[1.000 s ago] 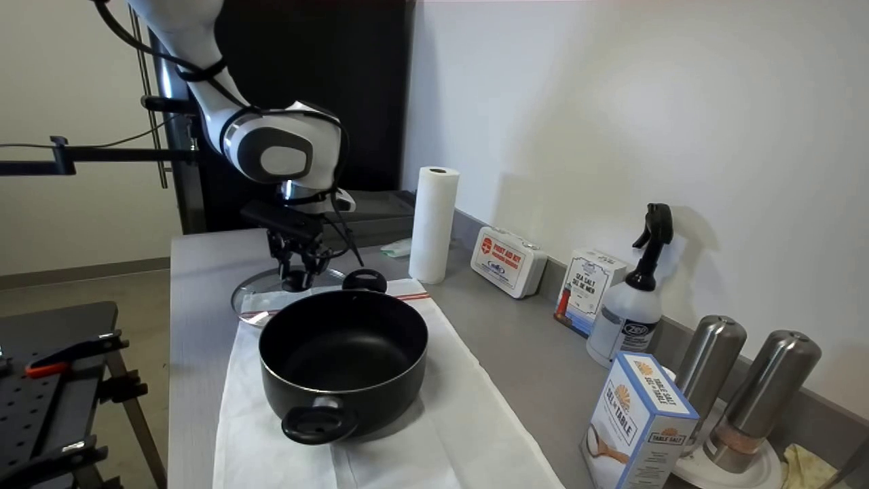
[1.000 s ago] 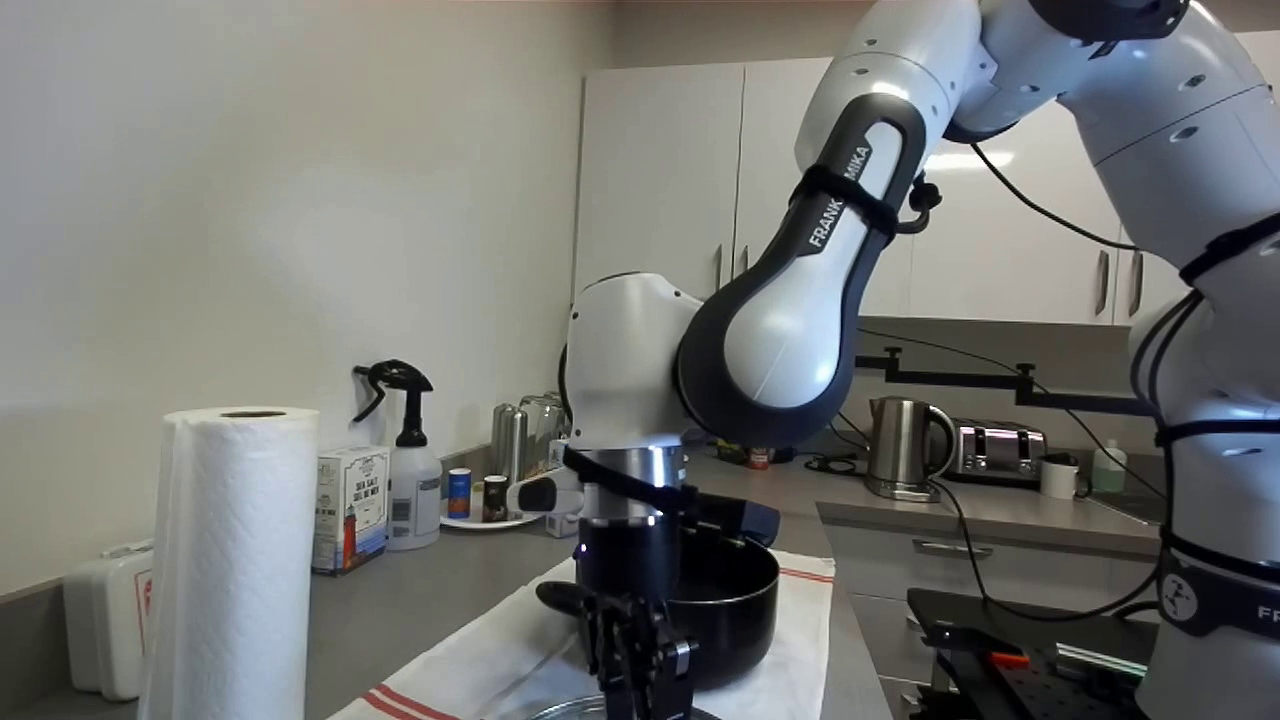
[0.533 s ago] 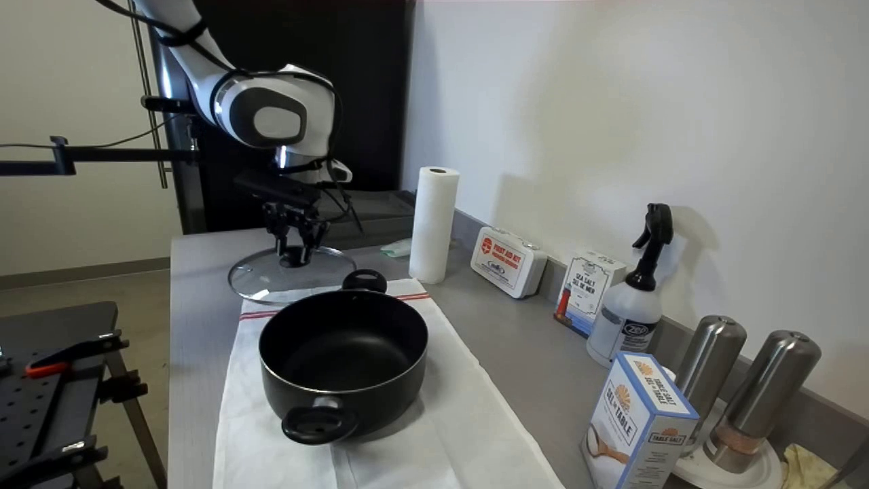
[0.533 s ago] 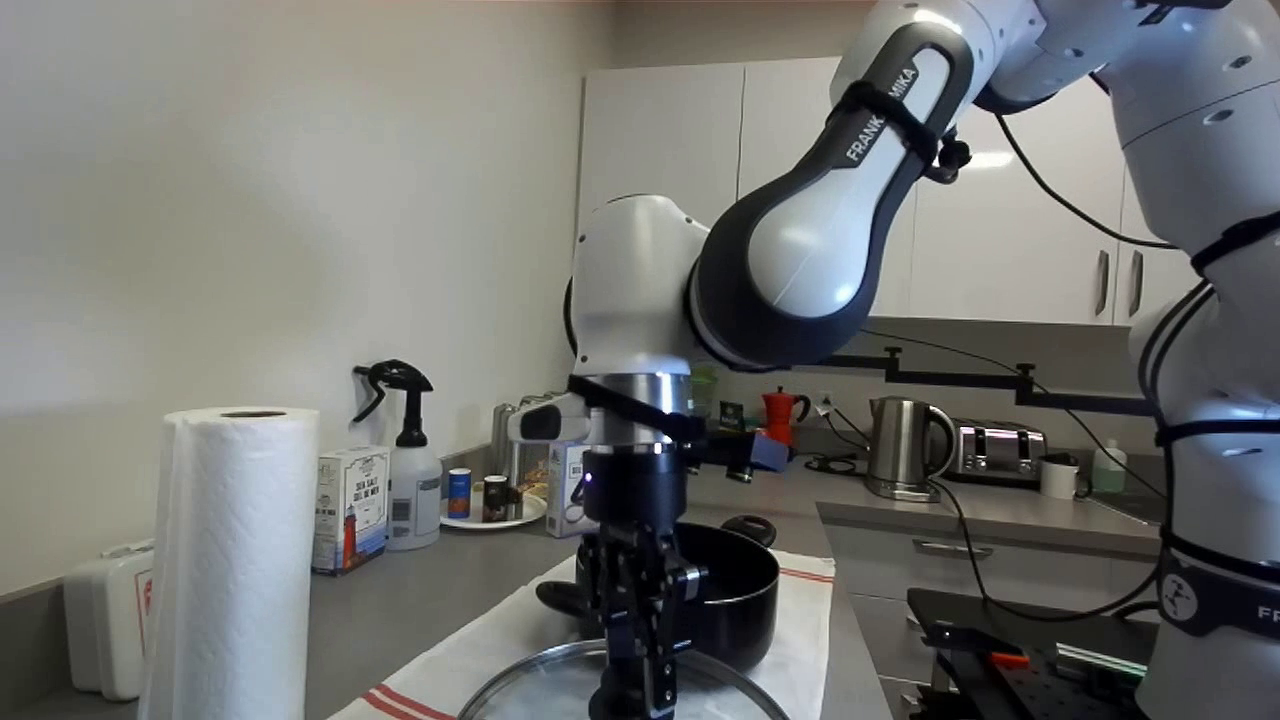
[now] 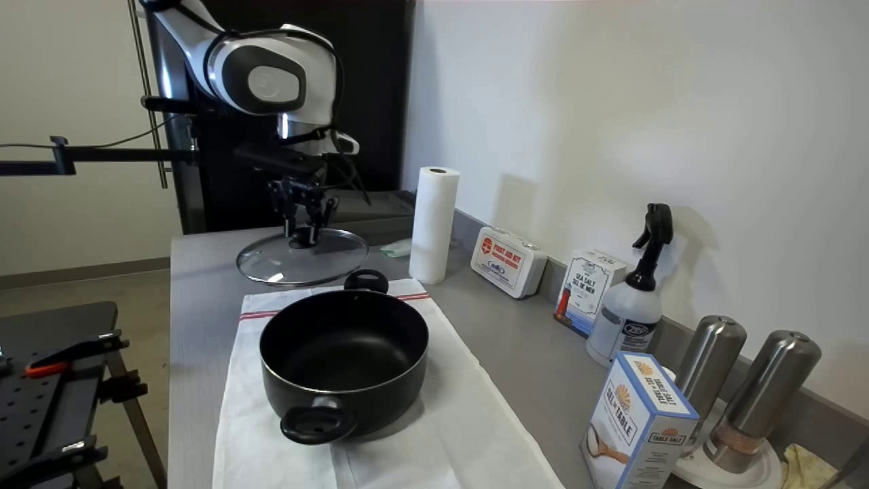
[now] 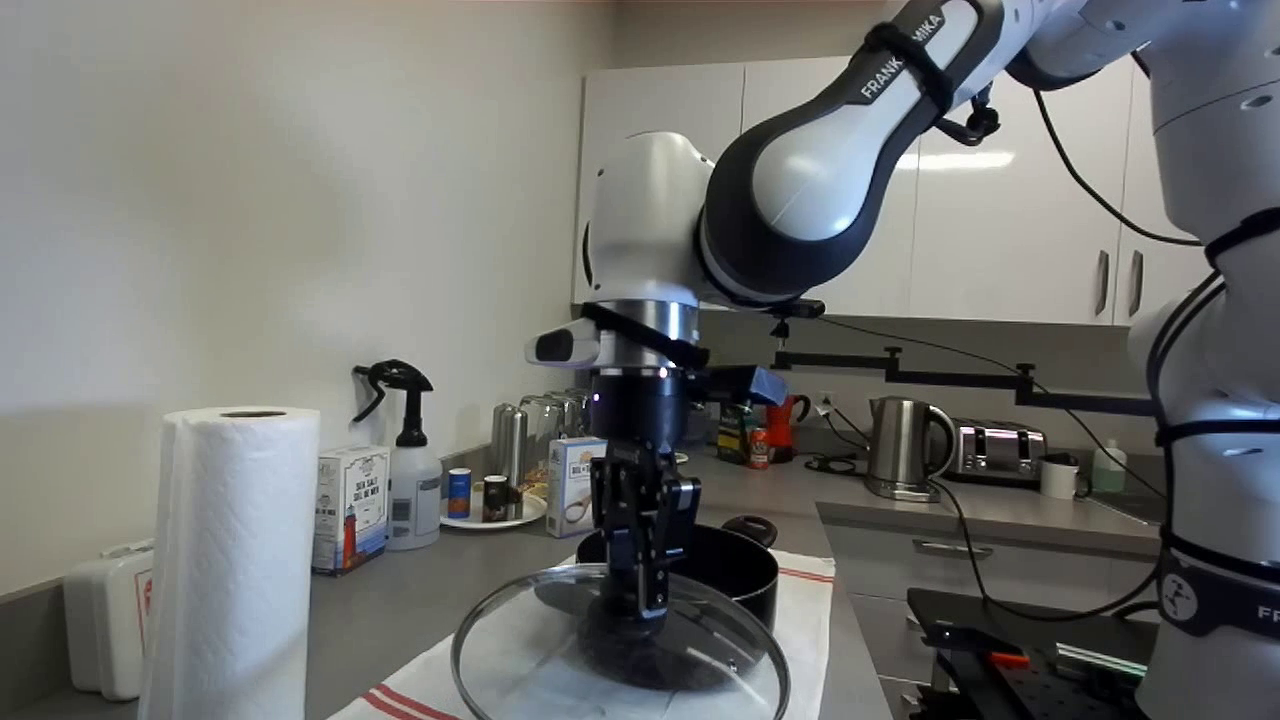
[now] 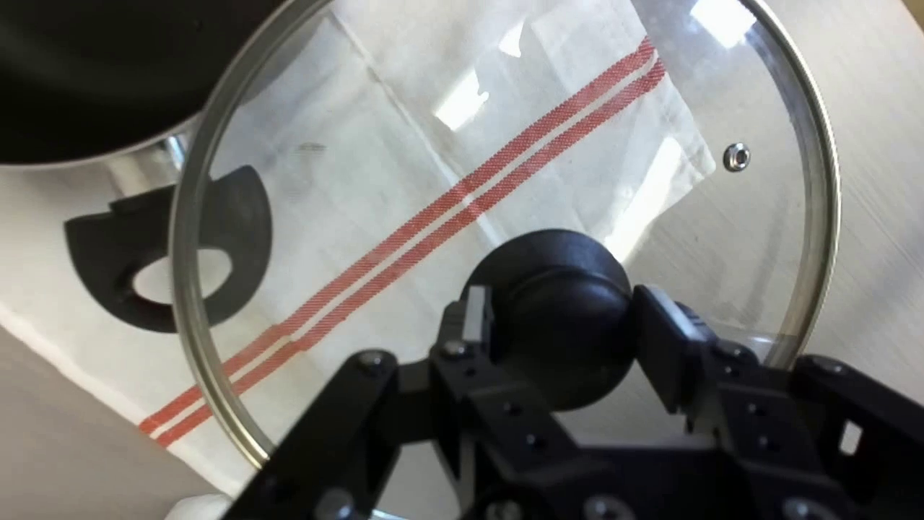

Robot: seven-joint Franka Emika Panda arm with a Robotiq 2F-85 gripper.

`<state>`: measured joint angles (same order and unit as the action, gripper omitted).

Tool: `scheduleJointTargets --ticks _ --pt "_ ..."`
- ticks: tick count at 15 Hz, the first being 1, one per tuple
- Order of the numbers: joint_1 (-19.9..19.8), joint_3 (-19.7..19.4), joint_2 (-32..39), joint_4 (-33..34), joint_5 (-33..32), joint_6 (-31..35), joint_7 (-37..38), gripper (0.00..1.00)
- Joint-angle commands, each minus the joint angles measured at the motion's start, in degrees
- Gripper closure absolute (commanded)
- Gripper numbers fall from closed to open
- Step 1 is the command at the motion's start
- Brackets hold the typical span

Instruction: Put the glass lid on the black pot.

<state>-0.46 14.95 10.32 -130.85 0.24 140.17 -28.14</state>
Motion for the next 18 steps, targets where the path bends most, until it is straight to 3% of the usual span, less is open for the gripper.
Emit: scheduleJointTargets --ticks 1,11,18 --pt "0.96 -3.19 -4.56 -1.61 1.01 -1.31 1.42 0.75" --pt "-2.07 -12.18 -6.3 -2.11 1.31 -1.68 5.89 0.75" --pt "-5.42 -16.49 -8.57 -2.92 5.06 -3.46 4.85 0.75"
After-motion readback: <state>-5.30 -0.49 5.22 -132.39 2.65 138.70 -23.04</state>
